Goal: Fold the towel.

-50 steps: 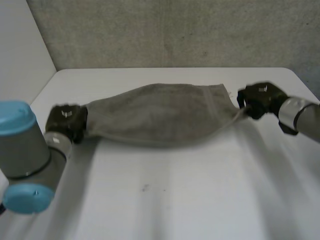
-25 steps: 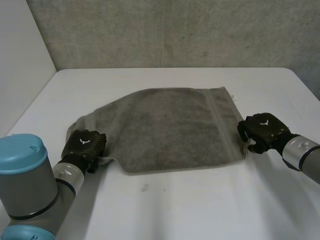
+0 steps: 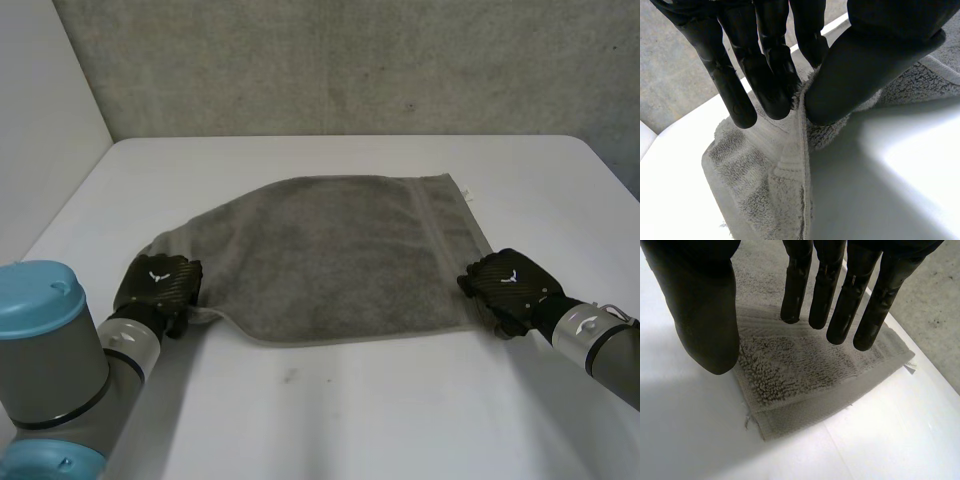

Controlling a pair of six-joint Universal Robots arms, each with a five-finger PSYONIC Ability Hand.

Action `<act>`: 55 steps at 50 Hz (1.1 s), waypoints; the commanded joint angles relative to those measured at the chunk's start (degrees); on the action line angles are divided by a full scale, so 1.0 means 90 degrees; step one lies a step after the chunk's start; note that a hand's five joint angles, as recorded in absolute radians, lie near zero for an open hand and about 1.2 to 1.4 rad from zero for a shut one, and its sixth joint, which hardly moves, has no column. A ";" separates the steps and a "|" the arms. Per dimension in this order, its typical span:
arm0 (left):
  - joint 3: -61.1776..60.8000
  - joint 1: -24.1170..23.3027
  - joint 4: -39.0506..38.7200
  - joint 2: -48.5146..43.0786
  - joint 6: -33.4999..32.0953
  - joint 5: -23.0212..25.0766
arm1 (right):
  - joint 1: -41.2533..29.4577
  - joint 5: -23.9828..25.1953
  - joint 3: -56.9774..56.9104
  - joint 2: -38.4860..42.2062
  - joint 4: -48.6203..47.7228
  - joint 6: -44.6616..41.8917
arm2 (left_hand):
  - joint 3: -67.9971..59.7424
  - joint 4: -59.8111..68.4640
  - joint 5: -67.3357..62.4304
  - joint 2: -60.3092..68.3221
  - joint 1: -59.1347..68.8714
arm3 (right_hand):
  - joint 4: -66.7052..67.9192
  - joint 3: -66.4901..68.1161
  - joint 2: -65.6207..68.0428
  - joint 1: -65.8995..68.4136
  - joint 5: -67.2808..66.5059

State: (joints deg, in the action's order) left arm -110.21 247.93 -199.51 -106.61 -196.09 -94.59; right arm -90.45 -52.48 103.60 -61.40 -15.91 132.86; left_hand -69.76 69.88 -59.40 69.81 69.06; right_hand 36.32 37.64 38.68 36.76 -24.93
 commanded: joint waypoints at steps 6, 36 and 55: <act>-0.0020 0.0011 0.0000 0.0000 0.0001 0.0002 | 0.0109 -0.0018 0.0071 -0.0023 0.0009 -0.0319 | -0.1138 0.1125 -0.1178 0.1133 0.1215 | -0.0074 -0.0221 -0.0336 -0.0124 -0.0080; 0.0078 0.0011 -0.0010 0.0000 0.0001 0.0002 | 0.0021 -0.0145 -0.0759 0.0621 -0.0137 -0.0104 | -0.1138 0.1125 -0.1178 0.1133 0.1215 | 0.0599 0.0452 0.0336 0.0549 -0.0753; 0.0107 0.0011 -0.0088 -0.0020 0.0001 0.0012 | -0.0341 -0.0292 -0.1560 0.1012 -0.0127 0.0248 | -0.1138 0.1125 -0.1178 0.1133 0.1215 | 0.0655 0.0508 0.0393 0.0605 -0.0809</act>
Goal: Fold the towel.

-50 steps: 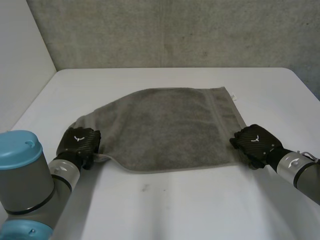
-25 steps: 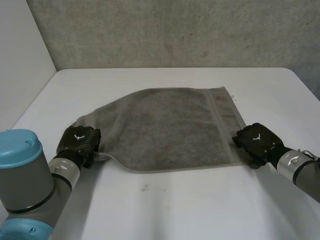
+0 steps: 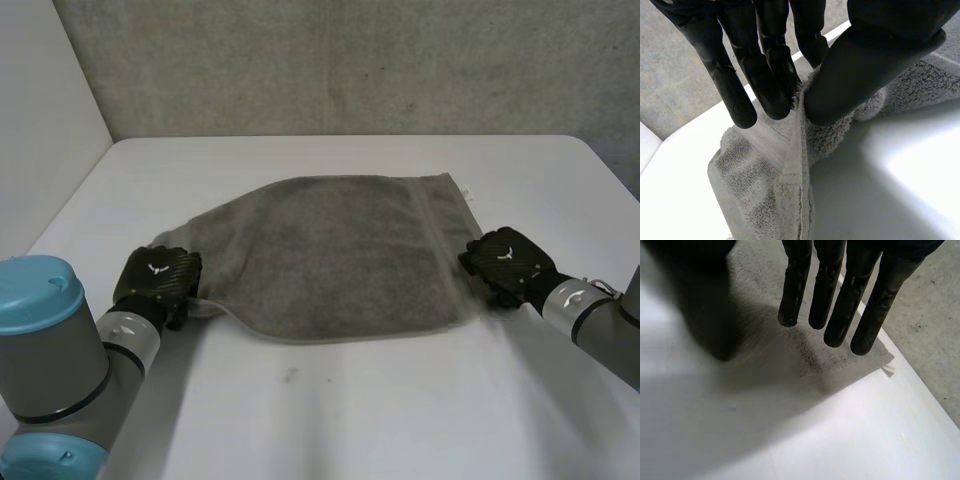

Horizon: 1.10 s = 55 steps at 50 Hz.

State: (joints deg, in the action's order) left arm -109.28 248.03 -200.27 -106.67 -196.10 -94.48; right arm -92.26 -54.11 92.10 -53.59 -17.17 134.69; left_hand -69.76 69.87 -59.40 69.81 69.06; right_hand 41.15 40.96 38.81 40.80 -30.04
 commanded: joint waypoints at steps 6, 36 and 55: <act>0.0004 0.0000 -0.0004 -0.0023 -0.0008 0.0010 | -0.0315 -0.0247 -0.0566 0.0309 0.0052 0.0044 | -0.1138 0.1125 -0.1178 0.1133 0.1216 | 0.0118 0.0139 0.0377 0.0157 -0.0241; -0.0231 0.0000 -0.0256 -0.0218 -0.0027 0.0068 | 0.0026 -0.0462 -0.0146 -0.0989 0.1310 0.0503 | -0.1138 0.1125 -0.1178 0.1133 0.1216 | 0.4316 0.4338 0.4576 0.4355 -0.4440; -0.0562 0.0019 -0.1107 -0.0511 -0.0096 -0.0029 | 0.0886 -0.0452 -0.0068 -0.1341 0.1781 0.0552 | 0.2728 -0.2741 0.2688 -0.2734 -0.2651 | 0.4316 0.4338 0.4576 0.4355 -0.4440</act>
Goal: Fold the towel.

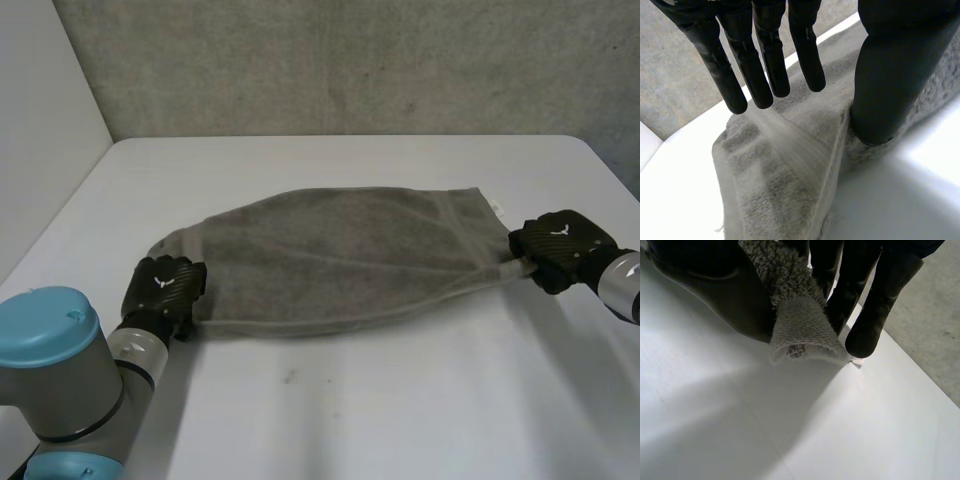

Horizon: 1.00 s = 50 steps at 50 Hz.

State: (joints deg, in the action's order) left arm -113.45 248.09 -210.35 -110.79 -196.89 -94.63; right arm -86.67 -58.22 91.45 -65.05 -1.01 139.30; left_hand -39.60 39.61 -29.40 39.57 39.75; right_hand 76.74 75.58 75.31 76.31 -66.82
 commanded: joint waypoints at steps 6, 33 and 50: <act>-0.0285 0.0168 0.0033 0.0044 -0.0008 -0.0003 | 0.0392 0.0013 0.0005 -0.0067 -0.0015 0.0040 | -0.0735 0.0733 -0.0757 0.0737 0.0717 | 0.0363 0.0491 0.0521 0.0410 -0.0354; 0.0230 0.0178 0.2178 0.2901 -0.1160 0.0056 | 0.0441 0.0286 -0.0267 -0.2056 0.1536 0.0040 | -0.4489 0.4488 -0.4511 0.4492 0.4472 | 0.0363 0.0491 0.0521 0.0410 -0.0354; 0.2859 0.0208 0.4437 0.4273 -0.0769 -0.0003 | 0.0783 0.0560 -0.2866 -0.3202 0.3227 0.0831 | -0.4489 0.4488 -0.4511 0.4492 0.4472 | 0.0363 0.0491 0.0521 0.0410 -0.0354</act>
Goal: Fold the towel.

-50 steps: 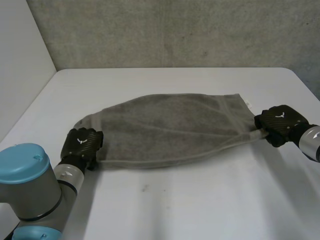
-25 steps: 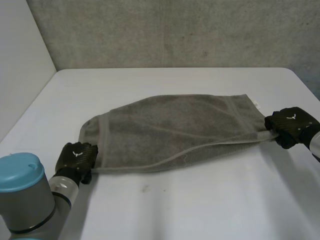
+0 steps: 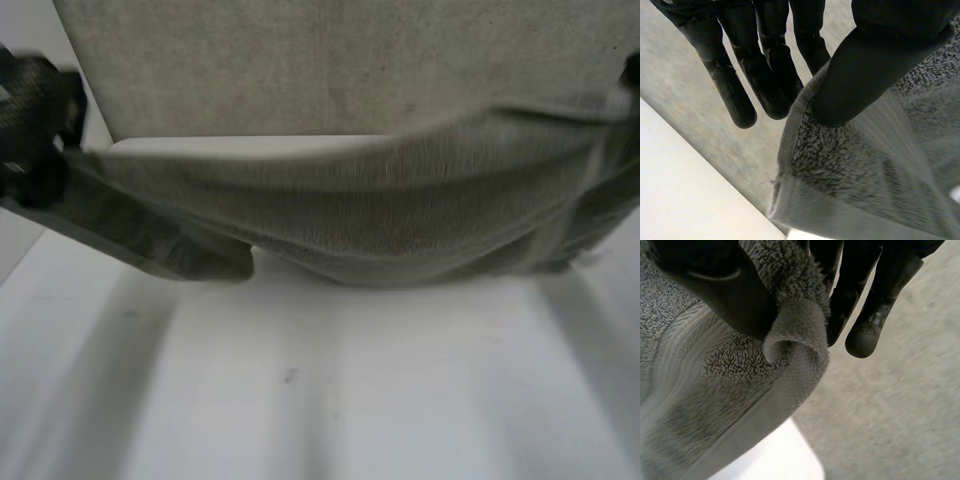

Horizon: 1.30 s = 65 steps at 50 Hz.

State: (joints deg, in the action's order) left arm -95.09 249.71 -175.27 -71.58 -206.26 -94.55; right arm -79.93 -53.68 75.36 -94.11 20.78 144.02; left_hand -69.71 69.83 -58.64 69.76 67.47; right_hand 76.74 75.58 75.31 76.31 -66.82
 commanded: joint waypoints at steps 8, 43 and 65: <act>0.0975 0.0048 0.0578 -0.1490 0.0310 0.0026 | -0.0045 0.0046 -0.1703 0.1492 0.1665 0.0238 | -0.1144 0.1130 -0.1263 0.1138 0.1393 | 0.0363 0.0491 0.0521 0.0410 -0.0353; 0.5829 -0.0060 -0.2644 -0.4800 0.1169 -0.0013 | -0.2037 -0.2190 -0.5592 0.4208 -0.2240 0.3167 | -0.1144 0.1130 -0.1263 0.1138 0.1393 | 0.0363 0.0491 0.0521 0.0410 -0.0353; 0.1278 -0.0030 -0.3114 -0.5806 0.1052 0.0095 | -0.2028 -0.0696 -0.1810 0.5203 -0.1626 0.0423 | -0.1144 0.1130 -0.1263 0.1138 0.1393 | 0.0363 0.0491 0.0521 0.0410 -0.0353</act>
State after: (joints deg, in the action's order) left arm -74.44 249.40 -199.08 -118.56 -195.50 -93.87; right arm -98.14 -59.88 54.31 -53.85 6.10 156.22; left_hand -69.75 69.87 -58.91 69.79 67.47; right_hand 76.74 76.37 75.31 76.40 -66.83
